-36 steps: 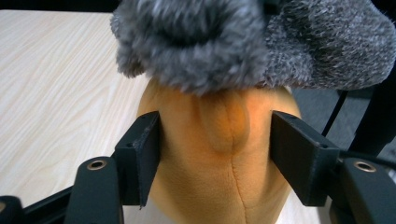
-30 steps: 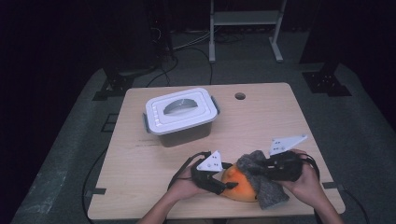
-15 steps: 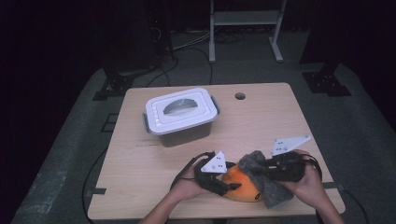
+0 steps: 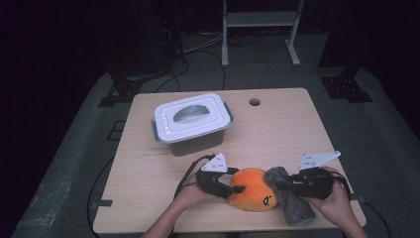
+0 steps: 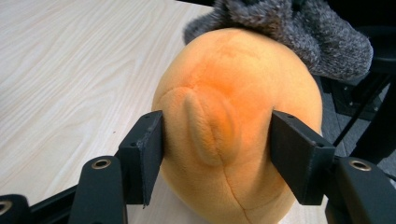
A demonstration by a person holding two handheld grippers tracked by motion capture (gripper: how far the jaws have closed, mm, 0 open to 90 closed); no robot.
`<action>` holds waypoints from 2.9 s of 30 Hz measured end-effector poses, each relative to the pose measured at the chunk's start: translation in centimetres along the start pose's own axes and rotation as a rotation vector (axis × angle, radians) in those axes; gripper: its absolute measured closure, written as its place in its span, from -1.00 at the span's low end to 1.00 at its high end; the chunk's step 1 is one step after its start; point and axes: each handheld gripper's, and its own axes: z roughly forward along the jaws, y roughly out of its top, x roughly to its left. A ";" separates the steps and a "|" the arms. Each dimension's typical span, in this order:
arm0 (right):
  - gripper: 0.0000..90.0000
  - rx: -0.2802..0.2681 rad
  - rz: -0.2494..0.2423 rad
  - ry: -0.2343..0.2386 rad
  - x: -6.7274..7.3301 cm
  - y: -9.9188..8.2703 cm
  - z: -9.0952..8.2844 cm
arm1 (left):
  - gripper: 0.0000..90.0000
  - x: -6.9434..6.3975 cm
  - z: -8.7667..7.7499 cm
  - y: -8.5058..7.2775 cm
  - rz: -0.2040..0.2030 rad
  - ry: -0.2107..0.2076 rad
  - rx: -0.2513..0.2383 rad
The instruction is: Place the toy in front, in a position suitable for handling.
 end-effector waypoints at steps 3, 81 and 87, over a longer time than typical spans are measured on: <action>0.64 -0.007 0.007 -0.012 0.0 -0.3 -0.1 | -0.21 0.0 -0.1 0.3 0.004 0.016 -0.003; 0.64 -0.105 0.020 0.051 0.0 1.5 0.3 | -0.12 0.0 -0.8 -0.1 0.049 0.030 -0.007; 0.62 -0.065 0.008 0.072 0.1 2.2 1.7 | -0.18 -0.4 -1.2 0.0 0.078 -0.003 0.004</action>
